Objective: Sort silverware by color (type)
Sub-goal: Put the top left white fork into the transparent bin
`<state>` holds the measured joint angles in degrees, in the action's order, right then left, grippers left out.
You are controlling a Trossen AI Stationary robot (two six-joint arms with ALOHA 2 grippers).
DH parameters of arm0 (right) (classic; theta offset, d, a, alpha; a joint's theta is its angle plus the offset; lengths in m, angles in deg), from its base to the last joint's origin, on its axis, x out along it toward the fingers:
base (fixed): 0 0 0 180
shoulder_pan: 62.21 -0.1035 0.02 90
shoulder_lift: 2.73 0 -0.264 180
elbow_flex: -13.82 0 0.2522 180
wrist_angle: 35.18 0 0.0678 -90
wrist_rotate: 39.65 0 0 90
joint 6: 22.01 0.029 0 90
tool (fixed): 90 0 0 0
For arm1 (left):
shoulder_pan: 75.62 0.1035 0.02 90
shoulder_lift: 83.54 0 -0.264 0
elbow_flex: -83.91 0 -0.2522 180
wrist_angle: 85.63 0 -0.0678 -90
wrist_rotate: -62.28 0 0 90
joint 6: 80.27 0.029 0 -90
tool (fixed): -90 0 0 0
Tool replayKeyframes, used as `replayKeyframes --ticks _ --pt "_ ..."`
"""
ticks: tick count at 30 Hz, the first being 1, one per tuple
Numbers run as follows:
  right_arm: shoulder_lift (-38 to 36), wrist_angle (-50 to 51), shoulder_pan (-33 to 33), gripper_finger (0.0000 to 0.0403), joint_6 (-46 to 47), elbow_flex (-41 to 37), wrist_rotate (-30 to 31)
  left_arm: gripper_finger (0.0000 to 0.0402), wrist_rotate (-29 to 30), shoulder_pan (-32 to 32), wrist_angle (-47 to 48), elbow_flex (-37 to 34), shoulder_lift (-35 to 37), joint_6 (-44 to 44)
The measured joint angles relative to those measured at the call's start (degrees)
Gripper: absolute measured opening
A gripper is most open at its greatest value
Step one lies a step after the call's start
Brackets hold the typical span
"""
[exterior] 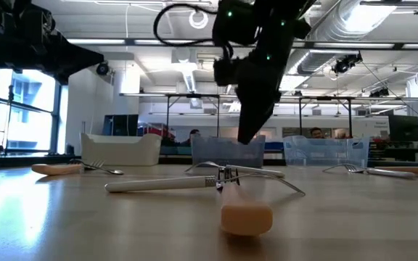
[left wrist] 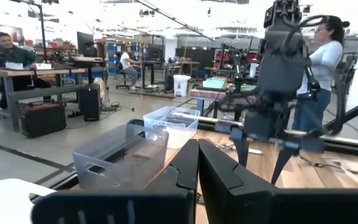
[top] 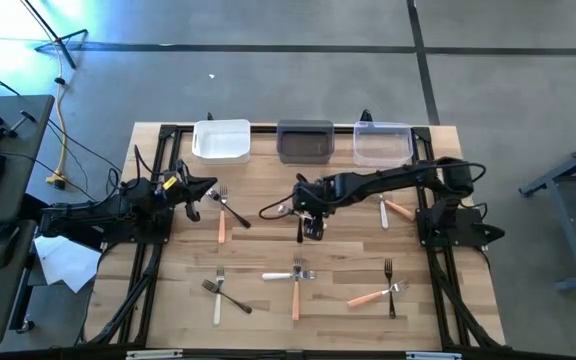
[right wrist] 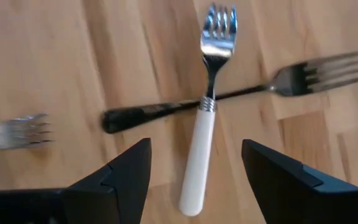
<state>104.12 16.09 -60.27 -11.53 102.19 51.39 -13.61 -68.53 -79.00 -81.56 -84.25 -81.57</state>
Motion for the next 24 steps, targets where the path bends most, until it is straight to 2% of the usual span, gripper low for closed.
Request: replayKeyframes --ticks 6,10,13,24 --pt "3.94 -0.66 -0.53 0.0236 3.73 0.00 0.55 0.0003 0.04 0.00 -0.12 0.00 0.00 -0.07" --pt "5.23 -1.09 -0.92 0.0236 6.87 0.00 4.37 0.0003 0.04 0.00 -0.05 0.00 0.00 -0.51" --pt "5.73 -1.95 -0.96 0.0231 7.88 0.00 4.94 0.0003 0.04 0.00 -0.03 0.00 0.00 -1.03" --pt "6.31 -4.13 -0.81 0.0142 7.51 -0.85 4.77 0.0003 0.11 0.00 0.06 -0.02 0.00 -1.03"
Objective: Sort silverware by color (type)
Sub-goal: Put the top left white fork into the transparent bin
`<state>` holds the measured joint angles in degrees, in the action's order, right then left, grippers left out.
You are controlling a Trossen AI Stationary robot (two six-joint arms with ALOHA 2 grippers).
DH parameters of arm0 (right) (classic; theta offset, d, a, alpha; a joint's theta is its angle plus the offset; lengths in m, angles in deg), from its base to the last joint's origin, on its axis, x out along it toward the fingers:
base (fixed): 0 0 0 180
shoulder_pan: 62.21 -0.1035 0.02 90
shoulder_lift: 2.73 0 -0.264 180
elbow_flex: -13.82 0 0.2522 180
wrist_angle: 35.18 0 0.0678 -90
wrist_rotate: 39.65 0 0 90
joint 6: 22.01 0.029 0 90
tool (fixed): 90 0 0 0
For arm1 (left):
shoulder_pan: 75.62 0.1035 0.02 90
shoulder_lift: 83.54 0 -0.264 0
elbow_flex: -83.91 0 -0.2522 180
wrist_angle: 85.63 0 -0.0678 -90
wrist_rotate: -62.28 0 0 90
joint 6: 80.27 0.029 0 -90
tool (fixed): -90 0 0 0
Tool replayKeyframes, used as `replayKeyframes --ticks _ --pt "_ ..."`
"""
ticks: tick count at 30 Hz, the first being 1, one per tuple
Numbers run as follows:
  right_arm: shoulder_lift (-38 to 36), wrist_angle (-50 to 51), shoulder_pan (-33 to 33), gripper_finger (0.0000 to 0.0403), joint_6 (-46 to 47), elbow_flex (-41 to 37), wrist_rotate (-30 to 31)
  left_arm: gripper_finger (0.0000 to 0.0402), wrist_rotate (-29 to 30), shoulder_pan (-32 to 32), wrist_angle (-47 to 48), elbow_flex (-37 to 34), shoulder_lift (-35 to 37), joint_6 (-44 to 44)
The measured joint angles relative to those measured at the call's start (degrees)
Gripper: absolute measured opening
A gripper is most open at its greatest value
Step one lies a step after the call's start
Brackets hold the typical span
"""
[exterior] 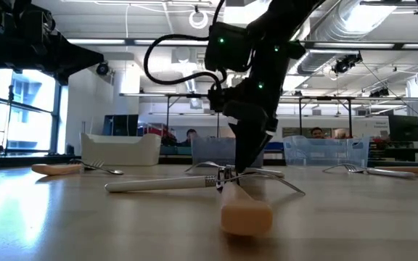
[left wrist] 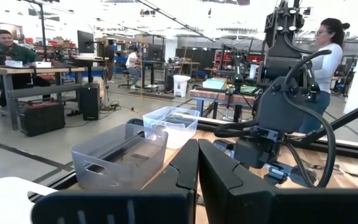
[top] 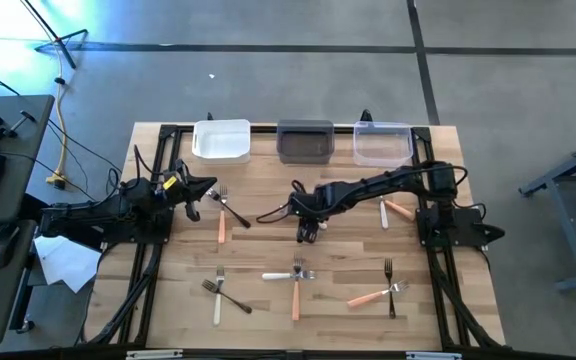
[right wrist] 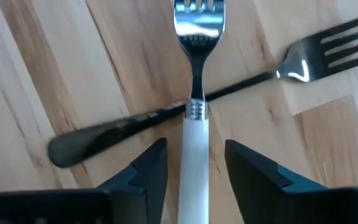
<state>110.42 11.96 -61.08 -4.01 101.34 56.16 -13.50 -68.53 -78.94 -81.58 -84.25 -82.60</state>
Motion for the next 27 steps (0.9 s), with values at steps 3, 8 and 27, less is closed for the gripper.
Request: replayKeyframes --ticks 3,8,27 --pt "0.76 0.13 0.44 0.0139 -0.59 0.01 -0.40 0.0003 0.00 -0.02 0.00 -0.02 0.00 0.00" --pt "1.67 0.07 1.46 0.0138 -1.90 0.29 -2.05 0.0003 0.07 -0.02 0.28 -0.02 0.00 0.00" --pt "2.06 4.67 1.90 0.0040 -4.28 2.70 -2.88 0.0003 1.97 0.00 -0.57 -0.02 0.00 1.45"
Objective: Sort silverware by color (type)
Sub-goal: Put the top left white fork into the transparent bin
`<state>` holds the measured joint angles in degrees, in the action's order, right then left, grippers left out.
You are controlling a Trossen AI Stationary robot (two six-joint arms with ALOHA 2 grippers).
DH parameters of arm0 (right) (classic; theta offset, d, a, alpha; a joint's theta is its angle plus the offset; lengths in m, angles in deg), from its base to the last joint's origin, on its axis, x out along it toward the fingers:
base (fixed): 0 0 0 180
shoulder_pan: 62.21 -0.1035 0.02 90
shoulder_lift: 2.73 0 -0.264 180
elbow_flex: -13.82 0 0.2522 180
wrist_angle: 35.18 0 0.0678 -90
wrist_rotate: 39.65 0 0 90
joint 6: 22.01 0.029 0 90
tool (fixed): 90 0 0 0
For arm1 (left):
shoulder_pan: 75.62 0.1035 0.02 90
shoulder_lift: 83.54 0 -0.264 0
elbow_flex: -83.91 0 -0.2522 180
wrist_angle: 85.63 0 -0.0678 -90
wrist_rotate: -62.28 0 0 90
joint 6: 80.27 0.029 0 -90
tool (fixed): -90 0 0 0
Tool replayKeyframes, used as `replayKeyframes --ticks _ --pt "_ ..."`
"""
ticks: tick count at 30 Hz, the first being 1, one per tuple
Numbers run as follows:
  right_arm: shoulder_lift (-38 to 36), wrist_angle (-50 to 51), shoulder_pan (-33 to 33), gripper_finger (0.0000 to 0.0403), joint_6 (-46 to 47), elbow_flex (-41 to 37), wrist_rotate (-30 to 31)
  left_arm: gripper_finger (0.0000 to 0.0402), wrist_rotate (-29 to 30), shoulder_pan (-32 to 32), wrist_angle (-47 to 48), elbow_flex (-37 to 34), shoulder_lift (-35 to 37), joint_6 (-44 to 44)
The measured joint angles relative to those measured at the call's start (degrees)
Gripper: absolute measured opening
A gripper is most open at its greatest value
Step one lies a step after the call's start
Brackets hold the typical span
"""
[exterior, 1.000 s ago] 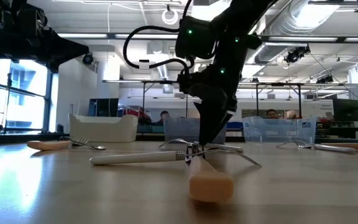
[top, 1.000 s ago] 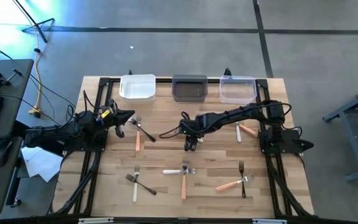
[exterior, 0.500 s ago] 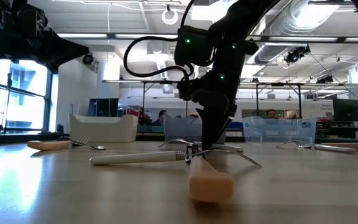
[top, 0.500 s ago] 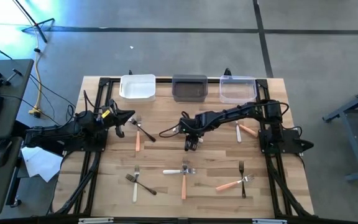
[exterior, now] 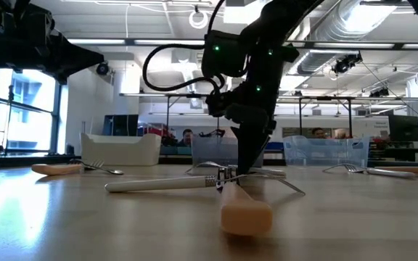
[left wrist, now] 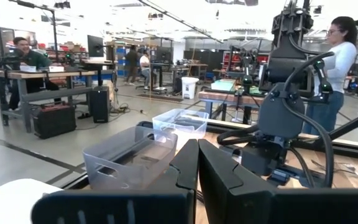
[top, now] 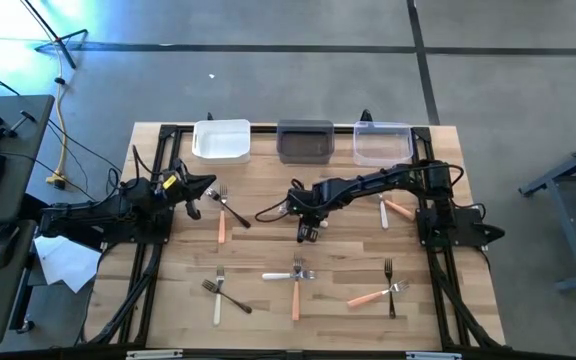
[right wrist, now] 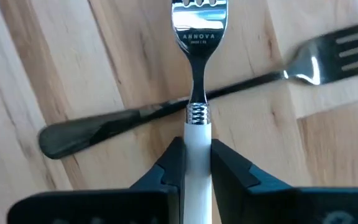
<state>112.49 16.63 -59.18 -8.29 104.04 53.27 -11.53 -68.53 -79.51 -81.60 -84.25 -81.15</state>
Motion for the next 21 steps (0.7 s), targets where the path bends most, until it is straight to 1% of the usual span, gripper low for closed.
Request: replayKeyframes --ticks 7,11,13,15,17,19,21 --pt "0.09 8.25 0.07 0.0044 -0.17 6.09 -0.12 0.0003 -0.02 0.00 0.04 0.00 0.00 0.01" --pt "0.05 12.98 -0.02 0.0044 -1.82 11.36 0.34 0.0003 -0.04 0.00 0.16 0.00 0.00 -0.40" --pt "0.05 17.19 -0.02 0.0044 -2.71 14.29 1.40 0.0003 -0.04 0.00 0.27 0.00 0.00 -0.41" --pt "-0.62 21.57 -0.02 0.0044 -3.73 16.98 3.97 0.0003 -0.04 0.00 0.46 0.00 0.00 -0.40" --pt "-2.63 26.63 0.24 0.0044 -3.68 18.03 7.80 0.0003 -0.04 0.00 0.52 0.00 0.00 -0.40" --pt "-6.09 32.35 1.24 0.0044 -2.68 17.53 11.99 0.0003 -0.07 0.00 0.52 0.00 0.00 -0.26" --pt "-11.20 37.02 3.07 0.0044 -0.34 15.57 16.39 0.0003 -0.08 0.00 0.52 0.00 0.00 -0.06"
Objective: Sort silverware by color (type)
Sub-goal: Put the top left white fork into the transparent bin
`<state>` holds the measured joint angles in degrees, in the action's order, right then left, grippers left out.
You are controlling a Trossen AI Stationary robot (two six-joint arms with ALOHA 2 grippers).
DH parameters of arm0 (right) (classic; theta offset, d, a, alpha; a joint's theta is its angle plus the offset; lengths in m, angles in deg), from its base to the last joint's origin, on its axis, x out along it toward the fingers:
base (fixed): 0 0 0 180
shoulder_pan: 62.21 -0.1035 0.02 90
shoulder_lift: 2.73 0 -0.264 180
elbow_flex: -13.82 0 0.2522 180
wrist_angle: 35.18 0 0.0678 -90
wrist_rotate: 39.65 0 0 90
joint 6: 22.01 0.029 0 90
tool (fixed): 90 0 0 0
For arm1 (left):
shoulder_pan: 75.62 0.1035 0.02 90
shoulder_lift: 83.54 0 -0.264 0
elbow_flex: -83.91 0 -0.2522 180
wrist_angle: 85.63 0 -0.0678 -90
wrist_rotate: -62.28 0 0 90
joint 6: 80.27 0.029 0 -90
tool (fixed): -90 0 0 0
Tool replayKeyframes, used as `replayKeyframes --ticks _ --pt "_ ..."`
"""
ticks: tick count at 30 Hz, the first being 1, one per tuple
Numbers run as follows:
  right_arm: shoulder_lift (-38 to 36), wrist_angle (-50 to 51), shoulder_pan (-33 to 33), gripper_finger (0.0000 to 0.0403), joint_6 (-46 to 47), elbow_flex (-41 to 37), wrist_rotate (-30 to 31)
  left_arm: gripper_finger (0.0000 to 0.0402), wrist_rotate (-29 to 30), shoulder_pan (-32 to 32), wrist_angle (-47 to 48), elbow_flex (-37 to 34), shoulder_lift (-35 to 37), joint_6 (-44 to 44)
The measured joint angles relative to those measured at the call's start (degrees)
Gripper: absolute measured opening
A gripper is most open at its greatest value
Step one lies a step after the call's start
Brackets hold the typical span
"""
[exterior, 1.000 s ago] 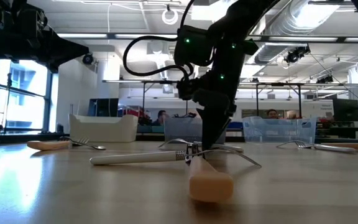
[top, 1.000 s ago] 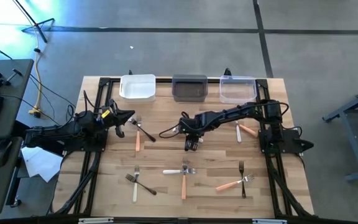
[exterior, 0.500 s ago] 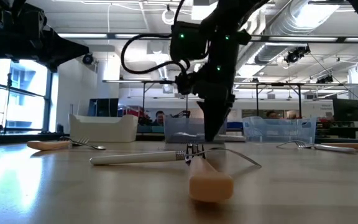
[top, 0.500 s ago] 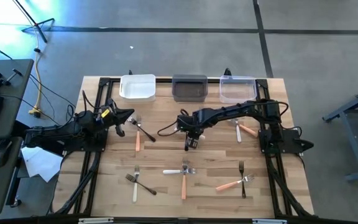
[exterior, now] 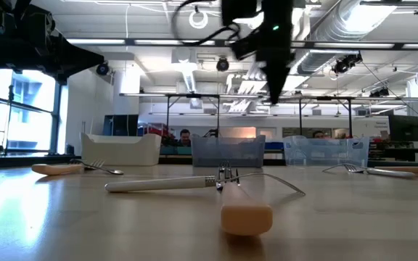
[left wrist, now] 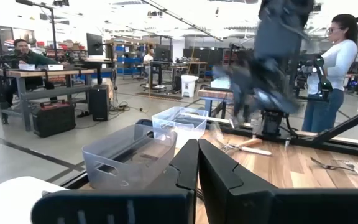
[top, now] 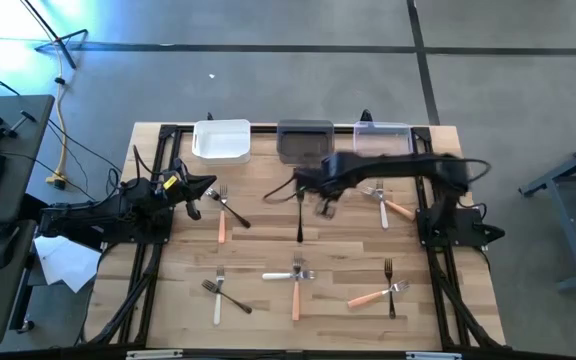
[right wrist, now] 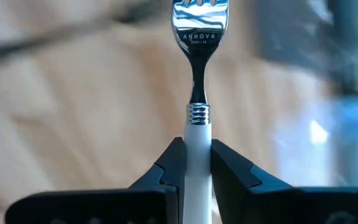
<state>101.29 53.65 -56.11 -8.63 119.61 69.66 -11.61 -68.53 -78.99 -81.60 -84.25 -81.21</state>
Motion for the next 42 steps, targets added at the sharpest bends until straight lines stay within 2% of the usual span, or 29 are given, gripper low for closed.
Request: replayKeyframes --ticks 4,7,10,14,20,24,29,32,34,37,39,42 --pt "-13.32 0.36 6.58 0.0044 0.81 -9.17 4.28 0.0003 0.06 0.00 -0.04 0.00 -0.02 0.28" --pt "-22.49 -3.07 13.81 0.0044 -3.17 -18.42 6.91 0.0003 0.08 0.00 -0.02 0.00 -0.02 0.53" --pt "-28.80 -10.14 22.14 0.0044 -10.57 -27.30 7.10 0.0003 0.10 0.00 -0.08 0.00 -0.02 0.74" --pt "-30.49 -18.94 32.88 0.0044 -22.25 -33.48 5.47 0.0003 2.37 -0.02 -0.33 0.00 -0.02 1.59" --pt "-25.27 -23.76 42.90 0.0044 -31.36 -34.36 -3.03 0.0003 2.81 0.00 -0.35 0.00 -0.02 1.99" --pt "-22.84 -23.22 44.10 0.0044 -31.45 -34.33 -7.98 0.0003 3.09 0.00 -0.37 0.00 -0.02 3.11" --pt "-24.28 -15.80 43.17 0.0044 -26.39 -29.74 -14.58 0.0003 4.97 0.00 -0.49 0.00 -0.02 3.14" --pt "-26.60 -14.46 40.50 0.0044 -19.76 -28.35 -23.60 0.0003 5.26 0.00 -0.52 0.00 -0.02 3.14" --pt "-28.13 -15.38 36.33 0.0044 -15.76 -29.12 -26.45 0.0003 5.34 0.00 -0.52 0.00 -0.02 3.14" --pt "-29.42 -16.74 29.21 0.0044 -13.33 -31.56 -24.03 0.0003 5.39 0.00 -0.61 0.00 -0.02 3.14" --pt "-29.84 -17.16 26.37 0.0044 -13.23 -32.04 -17.63 0.0003 5.38 0.00 -1.09 -0.02 -0.02 3.14" --pt "-29.86 -17.90 28.81 0.0044 -14.40 -31.62 -9.40 0.0003 5.37 0.00 -2.44 -0.02 0.00 3.11"
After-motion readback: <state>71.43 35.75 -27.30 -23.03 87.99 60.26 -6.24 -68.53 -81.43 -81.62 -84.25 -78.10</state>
